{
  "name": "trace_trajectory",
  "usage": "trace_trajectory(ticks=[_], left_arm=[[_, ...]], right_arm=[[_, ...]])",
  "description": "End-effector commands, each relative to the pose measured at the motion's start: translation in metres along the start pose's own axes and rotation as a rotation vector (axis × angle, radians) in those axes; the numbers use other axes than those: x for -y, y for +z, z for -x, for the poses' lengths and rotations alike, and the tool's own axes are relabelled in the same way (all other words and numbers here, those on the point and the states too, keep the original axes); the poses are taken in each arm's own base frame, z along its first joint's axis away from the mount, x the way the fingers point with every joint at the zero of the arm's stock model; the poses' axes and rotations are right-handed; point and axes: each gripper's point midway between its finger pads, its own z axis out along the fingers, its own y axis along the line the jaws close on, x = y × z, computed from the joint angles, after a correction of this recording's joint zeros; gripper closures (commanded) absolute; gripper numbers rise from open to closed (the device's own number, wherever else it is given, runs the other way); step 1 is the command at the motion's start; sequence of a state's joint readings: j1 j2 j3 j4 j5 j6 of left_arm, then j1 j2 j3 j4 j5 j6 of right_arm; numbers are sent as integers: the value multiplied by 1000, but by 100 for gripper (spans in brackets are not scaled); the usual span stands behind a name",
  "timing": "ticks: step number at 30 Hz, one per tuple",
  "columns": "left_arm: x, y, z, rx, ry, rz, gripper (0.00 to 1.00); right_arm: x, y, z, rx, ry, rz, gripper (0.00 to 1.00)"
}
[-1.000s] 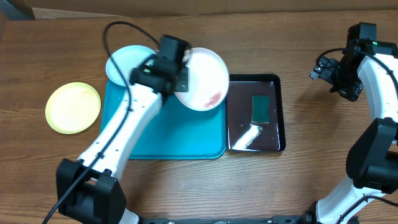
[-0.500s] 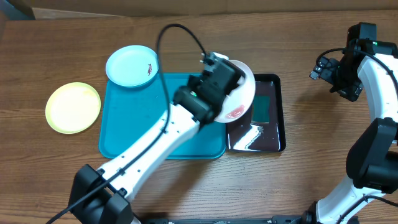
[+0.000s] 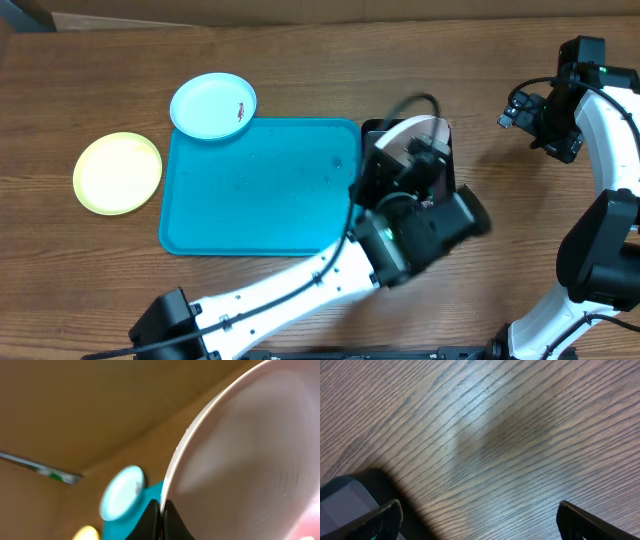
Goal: Clean dirty plates on tray and stack at the side
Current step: 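Lift the white plate with the left gripper and tilt it over the black tray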
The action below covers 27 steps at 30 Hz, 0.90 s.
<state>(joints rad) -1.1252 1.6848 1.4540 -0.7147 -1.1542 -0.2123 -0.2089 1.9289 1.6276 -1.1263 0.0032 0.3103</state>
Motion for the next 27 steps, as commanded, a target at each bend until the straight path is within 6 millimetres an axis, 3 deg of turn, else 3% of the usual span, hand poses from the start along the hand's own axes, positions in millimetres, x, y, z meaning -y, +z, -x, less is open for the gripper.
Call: trace_trajectory(ticks=[1, 7, 17, 23, 27], left_arm=[[-46, -26, 28, 101, -42, 205, 96], [-43, -41, 36, 139, -32, 220, 96], [-39, -40, 36, 142, -79, 193, 96], [9, -21, 18, 39, -134, -118, 96], [11, 3, -4, -55, -233, -148, 96]], right_arm=[[-2, -6, 4, 20, 2, 13, 0], [-2, -6, 4, 20, 2, 13, 0], [-2, -6, 4, 20, 2, 13, 0], [-2, -6, 4, 20, 2, 13, 0], [-2, -6, 4, 20, 2, 13, 0]])
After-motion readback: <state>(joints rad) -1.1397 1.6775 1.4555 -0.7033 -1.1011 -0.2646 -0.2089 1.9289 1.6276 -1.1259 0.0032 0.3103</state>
